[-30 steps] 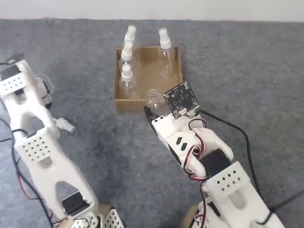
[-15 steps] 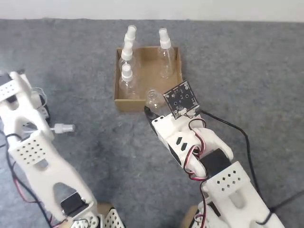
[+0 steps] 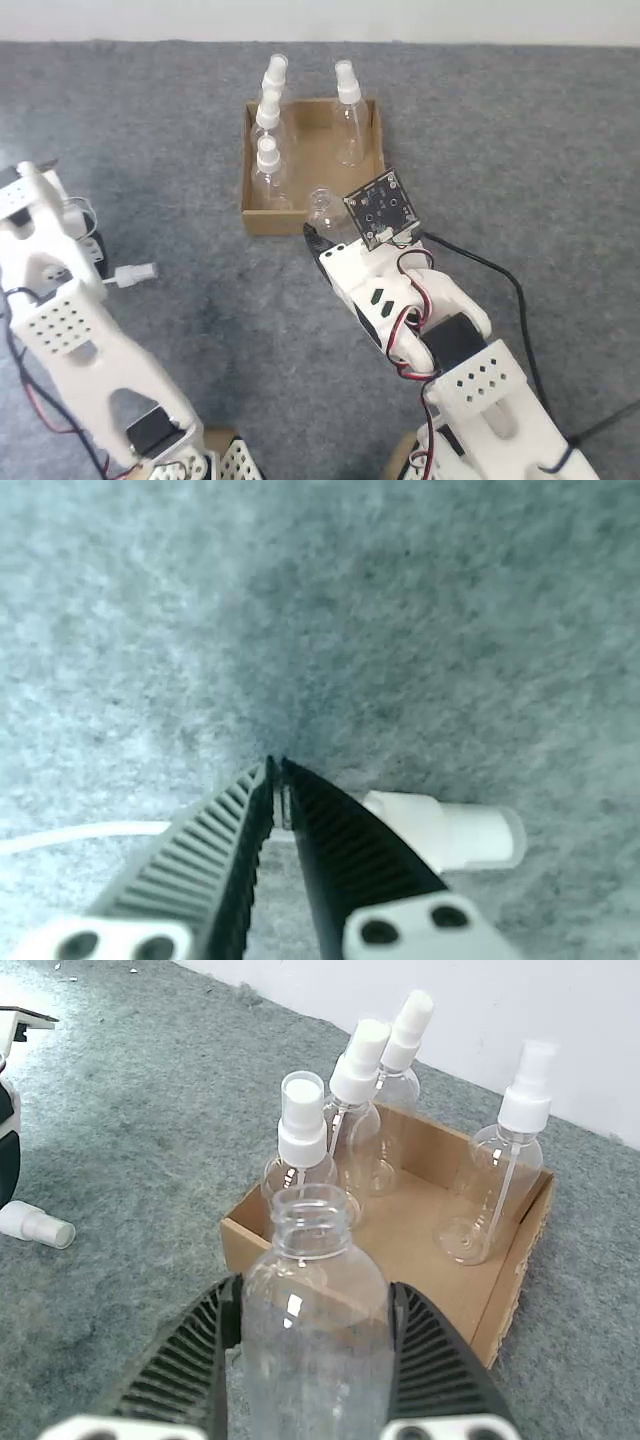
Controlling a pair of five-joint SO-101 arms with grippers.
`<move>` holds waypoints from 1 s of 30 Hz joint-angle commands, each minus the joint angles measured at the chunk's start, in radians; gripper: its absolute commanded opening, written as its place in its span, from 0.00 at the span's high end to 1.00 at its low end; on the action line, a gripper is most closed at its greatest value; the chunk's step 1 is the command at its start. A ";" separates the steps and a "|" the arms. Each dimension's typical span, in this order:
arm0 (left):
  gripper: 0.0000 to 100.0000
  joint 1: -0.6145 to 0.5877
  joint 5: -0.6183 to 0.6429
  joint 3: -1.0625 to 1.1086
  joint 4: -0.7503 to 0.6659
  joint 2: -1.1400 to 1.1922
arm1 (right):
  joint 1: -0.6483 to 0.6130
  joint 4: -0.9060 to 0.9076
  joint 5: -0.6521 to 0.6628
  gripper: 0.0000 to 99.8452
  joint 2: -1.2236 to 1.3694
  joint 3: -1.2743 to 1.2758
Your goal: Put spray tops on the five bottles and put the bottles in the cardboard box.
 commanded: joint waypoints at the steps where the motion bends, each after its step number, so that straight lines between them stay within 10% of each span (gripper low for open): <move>1: 0.99 -0.068 -0.041 0.036 0.020 -0.003 | -0.004 -0.025 0.018 0.98 0.001 -0.081; 30: 0.99 -0.089 -0.150 0.384 -0.031 -0.379 | -0.004 -0.025 0.018 0.98 0.001 -0.081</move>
